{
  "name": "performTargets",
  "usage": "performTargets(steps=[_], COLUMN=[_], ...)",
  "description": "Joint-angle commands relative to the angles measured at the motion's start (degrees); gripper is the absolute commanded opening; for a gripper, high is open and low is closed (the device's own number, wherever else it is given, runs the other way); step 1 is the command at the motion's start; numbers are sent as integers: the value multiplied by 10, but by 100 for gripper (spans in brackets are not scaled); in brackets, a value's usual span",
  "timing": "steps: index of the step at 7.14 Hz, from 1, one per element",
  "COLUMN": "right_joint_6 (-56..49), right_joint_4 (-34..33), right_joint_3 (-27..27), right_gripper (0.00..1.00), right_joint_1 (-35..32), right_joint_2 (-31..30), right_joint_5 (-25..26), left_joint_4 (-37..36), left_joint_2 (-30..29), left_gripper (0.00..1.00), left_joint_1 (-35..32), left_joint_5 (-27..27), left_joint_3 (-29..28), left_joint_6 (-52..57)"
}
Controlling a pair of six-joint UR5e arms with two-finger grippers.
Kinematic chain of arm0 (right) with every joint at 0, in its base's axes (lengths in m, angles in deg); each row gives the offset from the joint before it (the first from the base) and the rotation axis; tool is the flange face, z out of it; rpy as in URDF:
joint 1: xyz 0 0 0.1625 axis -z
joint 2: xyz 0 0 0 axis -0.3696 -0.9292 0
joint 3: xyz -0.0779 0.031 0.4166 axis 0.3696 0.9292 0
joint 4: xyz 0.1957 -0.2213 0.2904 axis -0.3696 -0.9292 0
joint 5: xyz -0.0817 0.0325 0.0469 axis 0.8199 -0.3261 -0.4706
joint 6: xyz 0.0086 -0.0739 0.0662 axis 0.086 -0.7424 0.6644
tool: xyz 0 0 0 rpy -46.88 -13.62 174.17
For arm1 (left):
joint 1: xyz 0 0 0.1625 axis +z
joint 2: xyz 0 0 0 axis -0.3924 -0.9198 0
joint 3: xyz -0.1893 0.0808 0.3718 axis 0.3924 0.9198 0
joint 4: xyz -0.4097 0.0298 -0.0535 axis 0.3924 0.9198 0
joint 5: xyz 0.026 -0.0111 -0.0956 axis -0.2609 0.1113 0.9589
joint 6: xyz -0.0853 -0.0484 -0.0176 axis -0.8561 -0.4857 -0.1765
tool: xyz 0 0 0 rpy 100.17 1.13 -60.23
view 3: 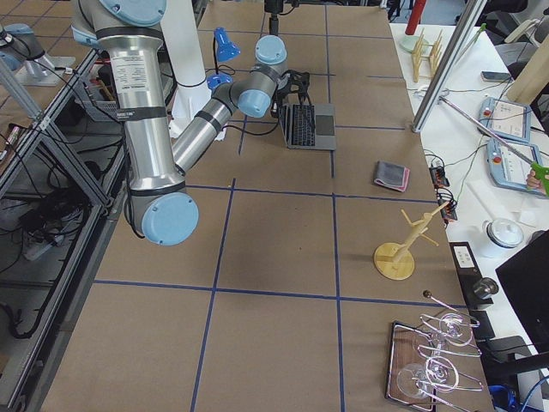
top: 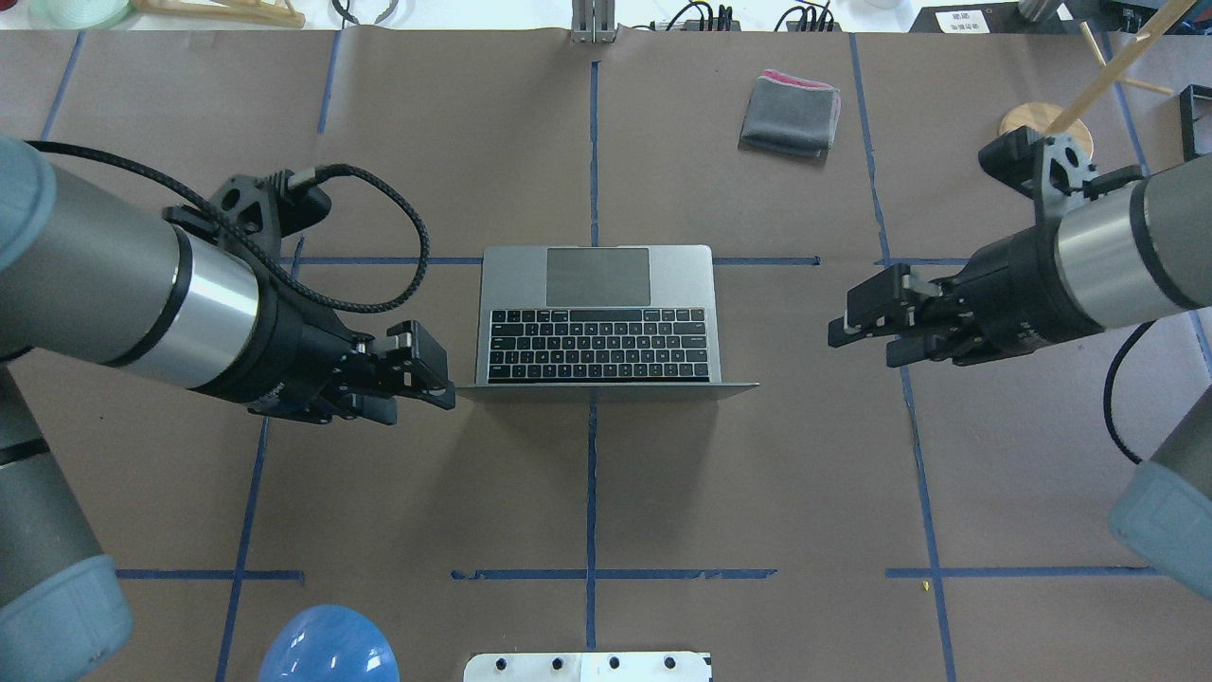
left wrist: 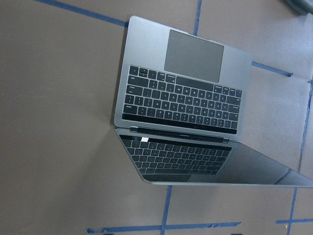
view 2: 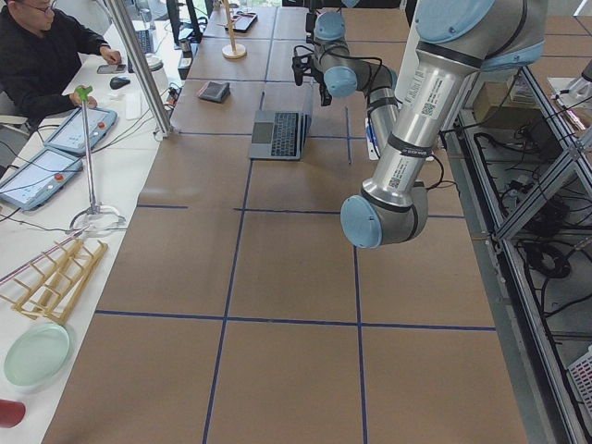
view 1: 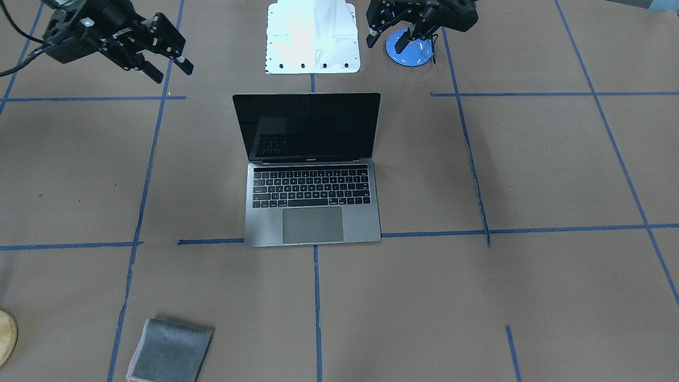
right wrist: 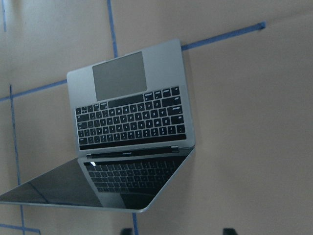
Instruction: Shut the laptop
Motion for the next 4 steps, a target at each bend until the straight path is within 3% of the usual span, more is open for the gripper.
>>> performTargets(steps=[1, 4], right_joint_6=[14, 26], right_joint_4=[1, -1], right_joint_3=[-7, 1], right_gripper=[1, 0], right_joint_1=[86, 218], right_joint_2=[26, 52], right_joint_5=[46, 234], left_joint_4=[1, 1], left_joint_2=[-17, -41], left_gripper=[0, 0], left_joint_1=[70, 89], left_joint_5=[-23, -66], left_joint_3=[-5, -64], left_joint_6=[-5, 9])
